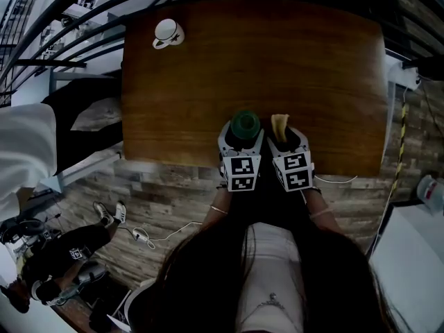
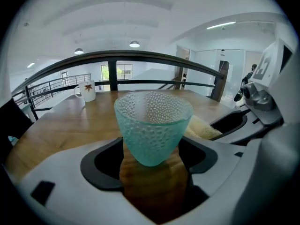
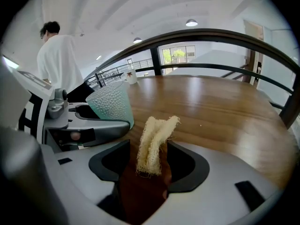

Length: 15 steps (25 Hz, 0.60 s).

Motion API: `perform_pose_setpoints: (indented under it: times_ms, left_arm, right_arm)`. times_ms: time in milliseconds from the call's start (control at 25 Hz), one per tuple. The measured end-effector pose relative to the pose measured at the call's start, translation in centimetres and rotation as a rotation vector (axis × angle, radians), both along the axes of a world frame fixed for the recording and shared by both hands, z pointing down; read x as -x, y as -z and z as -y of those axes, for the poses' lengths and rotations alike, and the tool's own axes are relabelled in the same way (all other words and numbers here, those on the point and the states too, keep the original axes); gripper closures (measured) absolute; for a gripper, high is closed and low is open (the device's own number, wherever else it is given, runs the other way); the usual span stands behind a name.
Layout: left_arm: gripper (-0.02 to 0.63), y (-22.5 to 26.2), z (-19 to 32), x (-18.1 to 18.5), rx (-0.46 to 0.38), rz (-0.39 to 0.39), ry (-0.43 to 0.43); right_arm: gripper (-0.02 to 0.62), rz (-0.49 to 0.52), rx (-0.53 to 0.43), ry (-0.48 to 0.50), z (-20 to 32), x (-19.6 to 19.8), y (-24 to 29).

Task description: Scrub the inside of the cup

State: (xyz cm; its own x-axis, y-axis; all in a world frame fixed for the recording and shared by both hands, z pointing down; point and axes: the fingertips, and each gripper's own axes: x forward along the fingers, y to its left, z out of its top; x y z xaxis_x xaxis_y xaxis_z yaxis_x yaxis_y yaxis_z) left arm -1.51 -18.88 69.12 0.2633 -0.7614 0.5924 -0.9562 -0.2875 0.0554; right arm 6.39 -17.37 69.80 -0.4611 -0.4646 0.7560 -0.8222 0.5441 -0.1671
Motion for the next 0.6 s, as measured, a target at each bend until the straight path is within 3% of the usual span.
perform_pose_setpoints:
  times_ms: [600]
  left_arm:
    - [0.236, -2.0, 1.5, 0.6, -0.019, 0.079, 0.094]
  right_arm:
    - [0.351, -0.113, -0.048, 0.022, 0.5, -0.1, -0.7]
